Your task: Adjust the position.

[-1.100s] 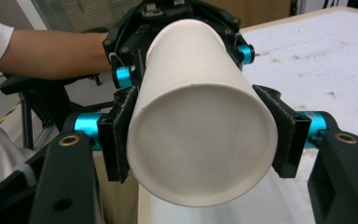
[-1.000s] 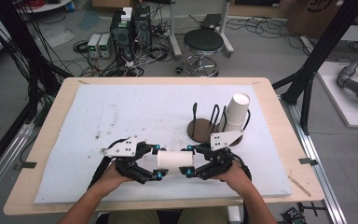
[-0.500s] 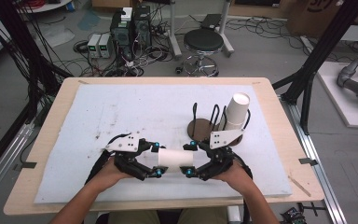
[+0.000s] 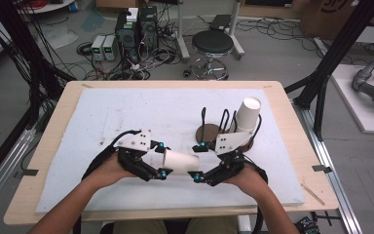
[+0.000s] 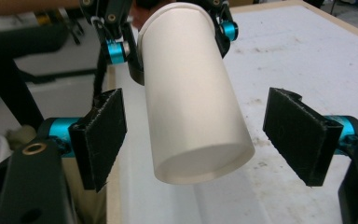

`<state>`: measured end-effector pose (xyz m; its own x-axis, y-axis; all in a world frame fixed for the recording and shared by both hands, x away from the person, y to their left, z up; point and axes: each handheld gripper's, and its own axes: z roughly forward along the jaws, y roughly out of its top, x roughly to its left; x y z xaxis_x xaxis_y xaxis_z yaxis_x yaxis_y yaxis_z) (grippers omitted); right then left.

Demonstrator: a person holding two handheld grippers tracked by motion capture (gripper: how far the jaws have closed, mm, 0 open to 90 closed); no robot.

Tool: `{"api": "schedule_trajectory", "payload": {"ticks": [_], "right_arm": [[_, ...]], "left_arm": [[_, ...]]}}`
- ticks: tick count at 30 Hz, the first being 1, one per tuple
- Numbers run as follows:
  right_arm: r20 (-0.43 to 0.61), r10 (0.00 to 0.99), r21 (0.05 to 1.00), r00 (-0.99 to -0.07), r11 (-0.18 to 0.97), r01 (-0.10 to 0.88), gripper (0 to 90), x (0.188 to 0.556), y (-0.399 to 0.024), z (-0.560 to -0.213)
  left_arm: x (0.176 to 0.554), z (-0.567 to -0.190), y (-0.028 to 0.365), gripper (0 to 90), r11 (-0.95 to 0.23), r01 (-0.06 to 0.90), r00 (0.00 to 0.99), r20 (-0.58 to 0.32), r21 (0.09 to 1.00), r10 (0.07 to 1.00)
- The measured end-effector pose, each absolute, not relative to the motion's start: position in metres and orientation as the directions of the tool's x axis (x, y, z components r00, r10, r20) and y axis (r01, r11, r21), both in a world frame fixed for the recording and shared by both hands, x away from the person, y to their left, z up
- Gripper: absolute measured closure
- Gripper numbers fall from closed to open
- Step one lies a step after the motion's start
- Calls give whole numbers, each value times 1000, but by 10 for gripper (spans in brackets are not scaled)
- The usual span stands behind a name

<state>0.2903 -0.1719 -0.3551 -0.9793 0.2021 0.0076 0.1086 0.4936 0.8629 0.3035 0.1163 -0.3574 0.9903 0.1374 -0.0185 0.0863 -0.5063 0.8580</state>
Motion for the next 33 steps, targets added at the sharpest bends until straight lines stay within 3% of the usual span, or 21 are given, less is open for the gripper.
{"api": "schedule_trajectory", "payload": {"ticks": [12,33], "right_arm": [[-129,151,747,-980,665,4,238,292,-145,-349],[-162,100,605,-982,796,-18,271,298,-113,-358]], "left_arm": [[306,-345,104,325,-642,75,992,9,763,127],[309,-336,86,325,-774,56,995,30,631,97]]}}
